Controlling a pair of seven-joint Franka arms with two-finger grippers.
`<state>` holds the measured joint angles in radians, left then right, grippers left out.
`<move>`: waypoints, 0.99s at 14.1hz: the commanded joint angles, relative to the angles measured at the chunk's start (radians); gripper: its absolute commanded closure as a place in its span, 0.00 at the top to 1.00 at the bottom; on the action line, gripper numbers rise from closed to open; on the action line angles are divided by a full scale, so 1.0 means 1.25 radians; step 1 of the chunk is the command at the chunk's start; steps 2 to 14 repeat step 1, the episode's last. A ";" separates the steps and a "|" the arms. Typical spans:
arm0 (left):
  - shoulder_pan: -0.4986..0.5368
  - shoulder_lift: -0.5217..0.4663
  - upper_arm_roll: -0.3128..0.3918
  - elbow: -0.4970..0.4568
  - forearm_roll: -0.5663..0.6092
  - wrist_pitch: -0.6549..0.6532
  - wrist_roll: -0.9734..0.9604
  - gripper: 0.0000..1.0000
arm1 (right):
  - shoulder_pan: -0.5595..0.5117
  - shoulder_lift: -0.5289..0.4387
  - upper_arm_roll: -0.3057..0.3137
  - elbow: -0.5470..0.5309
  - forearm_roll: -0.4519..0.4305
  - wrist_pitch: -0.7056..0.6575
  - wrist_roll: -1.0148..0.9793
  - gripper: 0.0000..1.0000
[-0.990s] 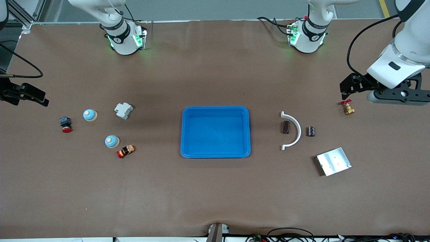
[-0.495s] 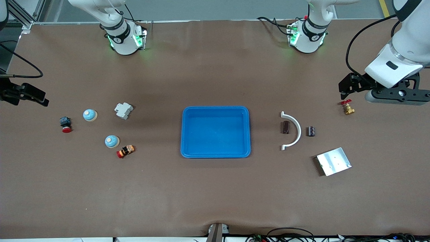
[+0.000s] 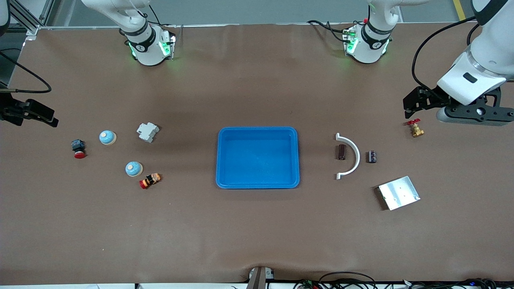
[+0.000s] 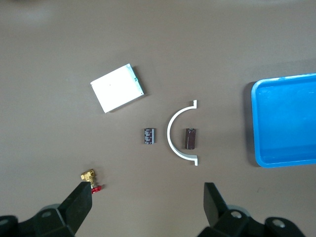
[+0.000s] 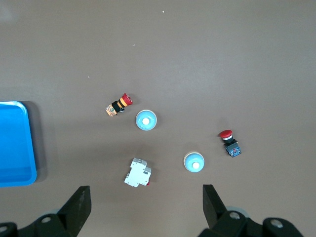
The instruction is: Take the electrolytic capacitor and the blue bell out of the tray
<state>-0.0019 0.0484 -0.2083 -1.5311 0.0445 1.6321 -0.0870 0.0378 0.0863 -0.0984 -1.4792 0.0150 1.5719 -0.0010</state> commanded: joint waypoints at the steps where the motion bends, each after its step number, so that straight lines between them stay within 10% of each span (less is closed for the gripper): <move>1: 0.001 -0.011 0.001 -0.008 -0.011 0.007 -0.008 1.00 | -0.008 -0.006 0.006 0.004 0.003 -0.008 -0.007 1.00; 14: 0.001 -0.011 0.001 -0.008 -0.011 0.007 -0.008 1.00 | -0.008 -0.006 0.006 0.004 0.003 -0.008 -0.007 1.00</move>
